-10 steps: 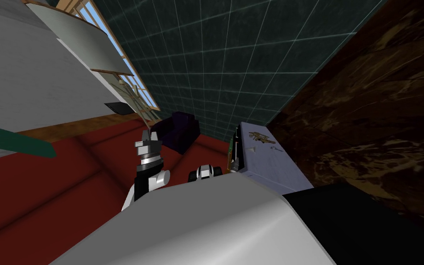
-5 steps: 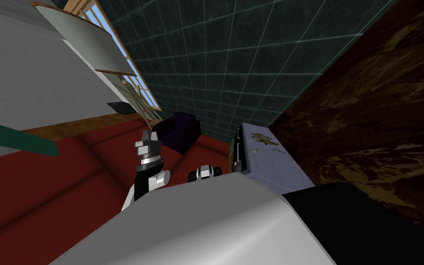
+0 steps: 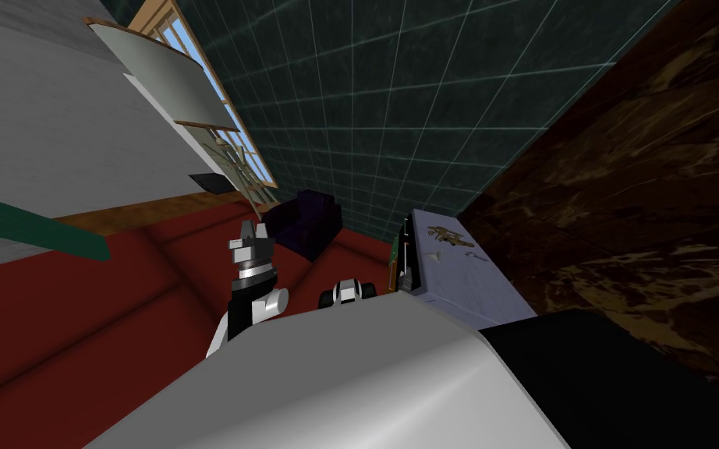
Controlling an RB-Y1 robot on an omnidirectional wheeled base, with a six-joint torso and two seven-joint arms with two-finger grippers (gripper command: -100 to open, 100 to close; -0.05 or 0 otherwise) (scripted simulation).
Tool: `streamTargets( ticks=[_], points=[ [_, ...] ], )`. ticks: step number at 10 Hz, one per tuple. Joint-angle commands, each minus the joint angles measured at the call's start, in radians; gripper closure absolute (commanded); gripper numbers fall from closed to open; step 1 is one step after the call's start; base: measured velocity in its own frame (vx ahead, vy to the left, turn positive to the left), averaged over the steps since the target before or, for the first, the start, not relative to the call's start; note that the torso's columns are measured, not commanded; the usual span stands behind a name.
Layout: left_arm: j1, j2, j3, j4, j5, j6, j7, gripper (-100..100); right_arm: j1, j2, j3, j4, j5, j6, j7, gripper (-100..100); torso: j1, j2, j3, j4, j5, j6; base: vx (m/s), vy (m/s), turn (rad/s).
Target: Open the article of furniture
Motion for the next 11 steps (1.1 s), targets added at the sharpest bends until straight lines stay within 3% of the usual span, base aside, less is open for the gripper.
streamTargets(
  ticks=[1,2,8,9,11],
  points=[
    [0.0,0.0,0.0,0.0,0.0,0.0,0.0,0,0.012,0.044,0.018,0.044,0.026,0.047,-0.012,100,-0.001,0.0,0.0,0.0,-0.001,0.0,0.018,-0.047,-0.071],
    [0.0,0.0,0.0,0.0,0.0,0.0,0.0,0,-0.002,0.033,0.011,0.041,0.021,0.04,-0.012,100,-0.006,-0.003,0.001,-0.004,-0.007,0.0,0.004,-0.011,-0.003],
    [0.0,0.0,0.0,0.0,0.0,0.0,0.0,0,-0.047,-0.014,-0.012,-0.019,-0.027,-0.051,0.041,100,-0.002,-0.004,0.0,0.001,-0.001,-0.004,0.023,0.141,0.026],
    [0.0,0.0,0.0,0.0,0.0,0.0,0.0,0,-0.034,-0.006,-0.008,-0.02,-0.021,-0.036,0.041,100,-0.001,-0.005,-0.001,0.001,0.0,-0.004,0.014,0.087,0.017],
    [0.0,0.0,0.0,0.0,0.0,0.0,0.0,0,-0.048,-0.015,-0.007,-0.007,-0.099,-0.013,0.053,100,-0.006,0.0,0.002,0.001,-0.002,-0.004,-0.05,0.04,0.353]
  ],
)
